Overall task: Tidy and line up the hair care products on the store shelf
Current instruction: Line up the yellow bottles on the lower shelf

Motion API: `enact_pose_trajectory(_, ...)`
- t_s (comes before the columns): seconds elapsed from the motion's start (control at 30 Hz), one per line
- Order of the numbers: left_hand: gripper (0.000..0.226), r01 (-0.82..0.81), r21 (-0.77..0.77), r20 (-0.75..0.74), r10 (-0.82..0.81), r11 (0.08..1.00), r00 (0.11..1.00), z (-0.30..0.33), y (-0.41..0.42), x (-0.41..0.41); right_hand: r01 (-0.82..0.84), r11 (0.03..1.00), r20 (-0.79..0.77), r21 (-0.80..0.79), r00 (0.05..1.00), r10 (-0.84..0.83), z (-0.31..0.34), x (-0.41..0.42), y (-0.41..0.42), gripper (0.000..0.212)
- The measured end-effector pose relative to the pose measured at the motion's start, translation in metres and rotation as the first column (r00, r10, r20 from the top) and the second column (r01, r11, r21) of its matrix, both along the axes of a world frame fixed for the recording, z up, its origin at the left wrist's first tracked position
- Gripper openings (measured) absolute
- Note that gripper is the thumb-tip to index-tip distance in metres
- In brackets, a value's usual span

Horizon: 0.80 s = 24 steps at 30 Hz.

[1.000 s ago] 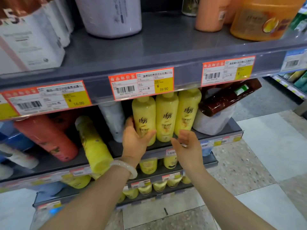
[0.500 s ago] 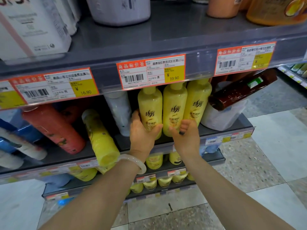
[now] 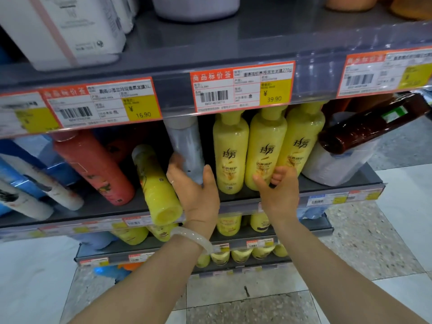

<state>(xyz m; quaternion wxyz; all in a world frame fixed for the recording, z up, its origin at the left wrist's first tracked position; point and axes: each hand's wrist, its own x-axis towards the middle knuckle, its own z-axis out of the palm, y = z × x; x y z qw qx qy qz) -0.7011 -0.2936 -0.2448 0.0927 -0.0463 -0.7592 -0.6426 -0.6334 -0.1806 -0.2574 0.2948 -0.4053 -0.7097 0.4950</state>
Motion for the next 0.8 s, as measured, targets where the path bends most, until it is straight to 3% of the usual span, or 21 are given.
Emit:
enact_pose_trajectory(0.1, 0.073, -0.048, 0.002, 0.047, 0.047, 0.999, 0.998, 0.005, -0.001, -0.019, -0.015, 1.0, -0.028, -0.005, 0.999, 0.015, -0.003, 0.002, 0.0, 0.037)
enact_pose_trajectory(0.2, 0.08, -0.039, -0.11, 0.085, 0.049, 0.993, 0.995, 0.002, -0.003, -0.045, 0.012, 0.999, -0.026, -0.032, 1.0, -0.013, -0.007, 0.01, -0.002, 0.038)
enact_pose_trajectory(0.37, 0.061, 0.022, -0.225, 0.096, -0.001, 0.974, 0.995, -0.001, -0.007, -0.057, -0.004, 1.0, -0.049, -0.003, 0.999, 0.003, -0.011, 0.022, -0.014, 0.027)
enact_pose_trajectory(0.57, 0.062, 0.042, -0.239, 0.098, -0.019, 0.97, 0.995, -0.001, -0.012, -0.049, -0.245, 0.969, -0.043, 0.024, 0.968, 0.246, -0.007, 0.02, -0.05, 0.03)
enact_pose_trajectory(0.7, 0.078, 0.065, -0.333, 0.099, -0.034, 0.941, 0.995, 0.016, -0.013, -0.04, -0.375, 0.926, 0.01, 0.042, 0.927, 0.375, -0.003, 0.012, -0.068, 0.027)
enact_pose_trajectory(0.8, 0.064, 0.004, -0.293, 0.024, 0.003, 0.956, 1.0, 0.028, -0.041, -0.014, -0.449, 0.893, 0.037, -0.016, 0.893, 0.449, 0.0, 0.007, -0.081, 0.021)
